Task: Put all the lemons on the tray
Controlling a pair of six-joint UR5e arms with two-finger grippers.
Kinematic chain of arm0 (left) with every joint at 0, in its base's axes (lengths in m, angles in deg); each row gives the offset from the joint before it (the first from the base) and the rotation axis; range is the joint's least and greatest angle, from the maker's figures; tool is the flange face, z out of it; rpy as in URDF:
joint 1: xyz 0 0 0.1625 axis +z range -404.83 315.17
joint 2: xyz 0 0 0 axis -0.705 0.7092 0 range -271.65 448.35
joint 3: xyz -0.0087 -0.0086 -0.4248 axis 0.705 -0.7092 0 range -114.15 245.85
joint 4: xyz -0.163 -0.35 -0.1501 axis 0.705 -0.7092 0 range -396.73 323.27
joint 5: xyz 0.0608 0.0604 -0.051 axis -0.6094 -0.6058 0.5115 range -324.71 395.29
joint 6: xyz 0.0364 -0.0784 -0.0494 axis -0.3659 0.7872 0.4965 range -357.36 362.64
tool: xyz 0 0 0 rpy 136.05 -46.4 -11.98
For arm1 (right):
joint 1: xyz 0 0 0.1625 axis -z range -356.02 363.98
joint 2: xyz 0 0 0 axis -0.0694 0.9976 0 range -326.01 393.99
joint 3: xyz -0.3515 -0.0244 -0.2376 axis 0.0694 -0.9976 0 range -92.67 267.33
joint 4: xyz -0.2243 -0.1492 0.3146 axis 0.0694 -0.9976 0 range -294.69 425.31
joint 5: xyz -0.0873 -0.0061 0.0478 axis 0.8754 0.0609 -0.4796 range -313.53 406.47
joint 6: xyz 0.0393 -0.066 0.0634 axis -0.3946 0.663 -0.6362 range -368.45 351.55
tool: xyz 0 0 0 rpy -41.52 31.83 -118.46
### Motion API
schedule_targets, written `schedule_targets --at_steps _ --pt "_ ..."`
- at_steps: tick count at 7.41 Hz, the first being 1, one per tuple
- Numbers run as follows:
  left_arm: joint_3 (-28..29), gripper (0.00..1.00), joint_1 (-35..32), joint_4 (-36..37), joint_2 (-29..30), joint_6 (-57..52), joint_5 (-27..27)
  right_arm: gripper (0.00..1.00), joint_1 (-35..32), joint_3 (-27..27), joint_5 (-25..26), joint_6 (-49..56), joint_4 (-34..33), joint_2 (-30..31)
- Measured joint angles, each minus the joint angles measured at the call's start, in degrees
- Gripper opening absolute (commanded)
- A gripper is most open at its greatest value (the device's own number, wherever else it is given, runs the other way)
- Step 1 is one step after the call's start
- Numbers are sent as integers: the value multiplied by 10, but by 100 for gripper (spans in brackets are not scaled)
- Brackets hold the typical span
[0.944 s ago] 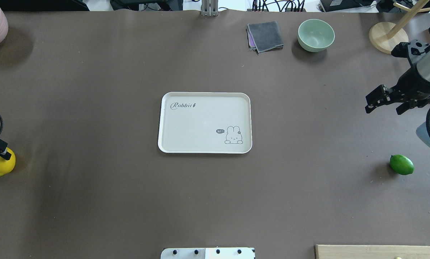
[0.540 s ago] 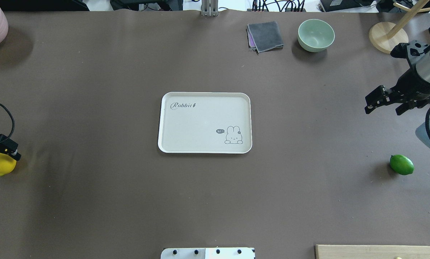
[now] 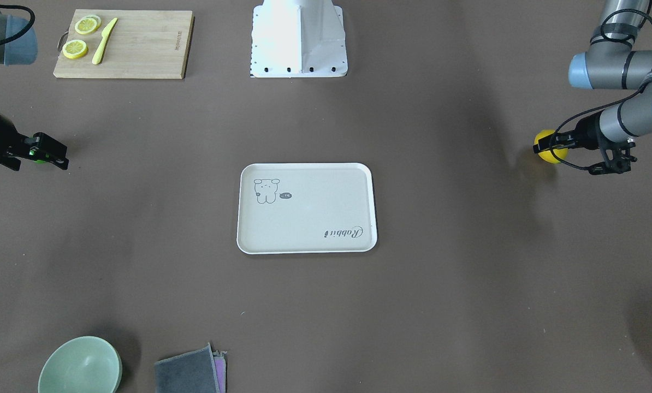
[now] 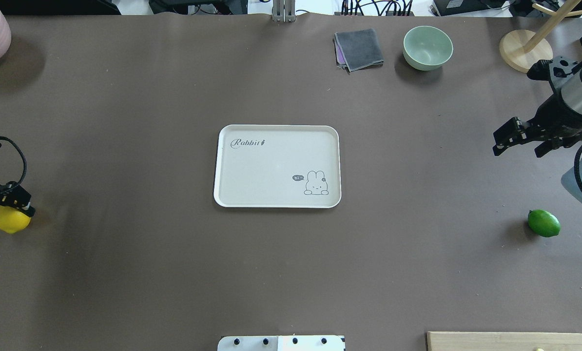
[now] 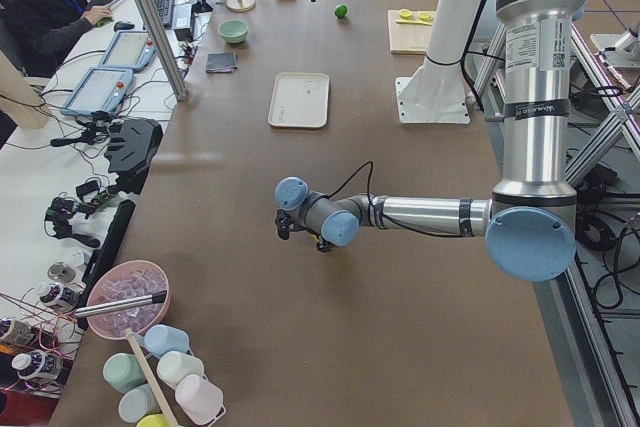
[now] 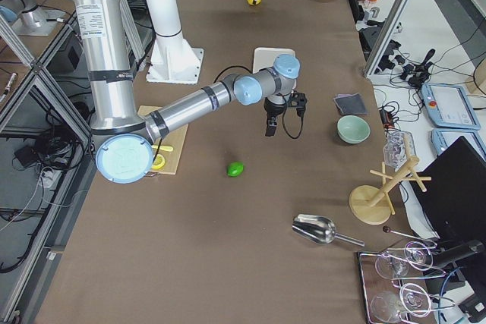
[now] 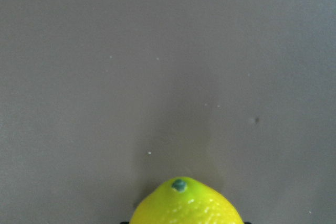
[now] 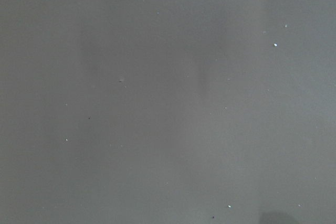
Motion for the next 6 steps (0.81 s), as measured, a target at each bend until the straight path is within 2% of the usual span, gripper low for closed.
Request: schedule_targets --at_steps 3,4,6 --pt "-2 0 20 4 140 212 33 100 1 -1 0 0 0 -1" --pt "16 0 43 4 199 275 22 100 1 -1 -1 0 0 -1" --pt "68 0 103 4 306 367 -37 100 2 -1 -1 0 1 -2"
